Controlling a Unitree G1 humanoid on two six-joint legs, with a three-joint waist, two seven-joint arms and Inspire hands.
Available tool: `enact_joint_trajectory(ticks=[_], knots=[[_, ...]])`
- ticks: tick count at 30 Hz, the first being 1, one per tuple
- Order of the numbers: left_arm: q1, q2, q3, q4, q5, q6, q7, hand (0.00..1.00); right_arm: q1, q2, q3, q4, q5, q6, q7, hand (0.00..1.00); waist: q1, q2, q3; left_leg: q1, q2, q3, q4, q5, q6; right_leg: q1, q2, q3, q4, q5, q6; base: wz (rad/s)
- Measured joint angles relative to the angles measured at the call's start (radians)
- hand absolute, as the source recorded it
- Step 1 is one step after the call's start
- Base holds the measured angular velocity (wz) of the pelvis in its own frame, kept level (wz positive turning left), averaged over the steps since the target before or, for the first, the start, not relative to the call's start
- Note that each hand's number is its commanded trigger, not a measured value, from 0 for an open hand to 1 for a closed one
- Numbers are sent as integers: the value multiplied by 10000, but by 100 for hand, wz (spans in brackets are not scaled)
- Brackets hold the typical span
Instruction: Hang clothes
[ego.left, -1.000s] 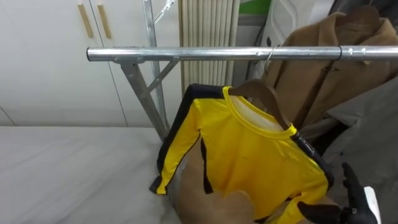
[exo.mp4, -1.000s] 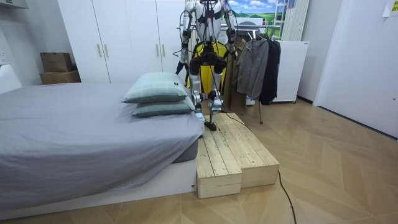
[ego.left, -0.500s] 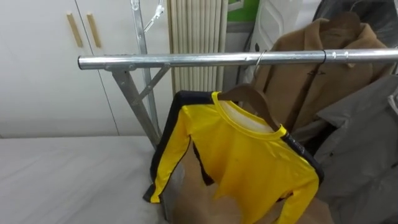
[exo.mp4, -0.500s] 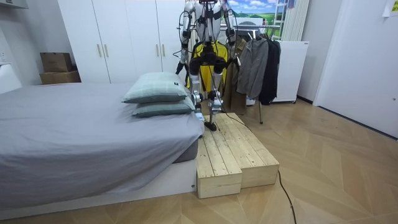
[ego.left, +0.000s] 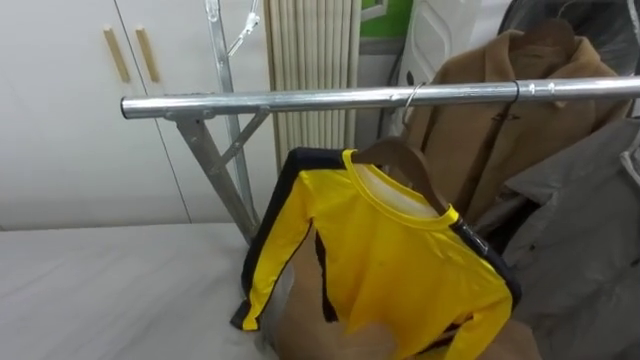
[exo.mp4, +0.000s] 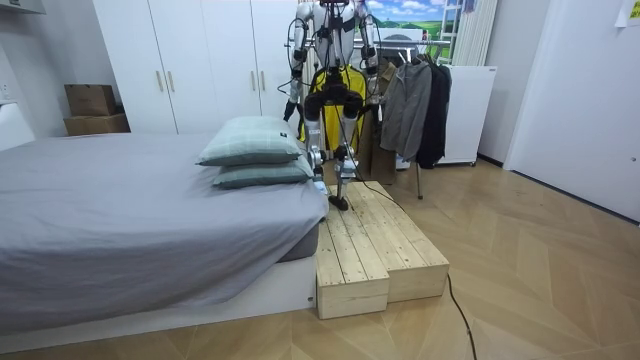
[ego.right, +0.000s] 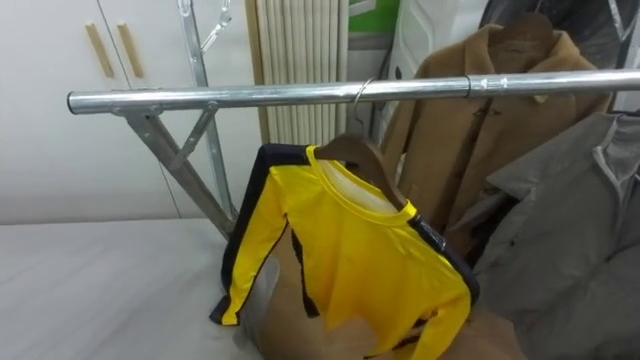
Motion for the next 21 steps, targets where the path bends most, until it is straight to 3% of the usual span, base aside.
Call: enact_joint_trajectory(ticks=[2,6,21], knots=[[0,2,96,2,-173,27,-216,0,3,-2,-95,145,15,49,36,0,-23,50,-34,-21,-1,-30,2,-13,22,37,0,3,2,1,0,-3],[-51,7,112,3,-537,39,-650,0,-49,-26,-204,176,10,394,101,0,-16,131,-30,-28,-6,-111,6,-16,27,-16,-1,3,13,-2,4,0],[-236,70,295,25,-1676,331,-1472,0,-138,-11,-377,175,469,912,191,0,-10,222,-61,1,-17,-359,4,-24,39,-18,-8,-71,26,-41,15,1]])
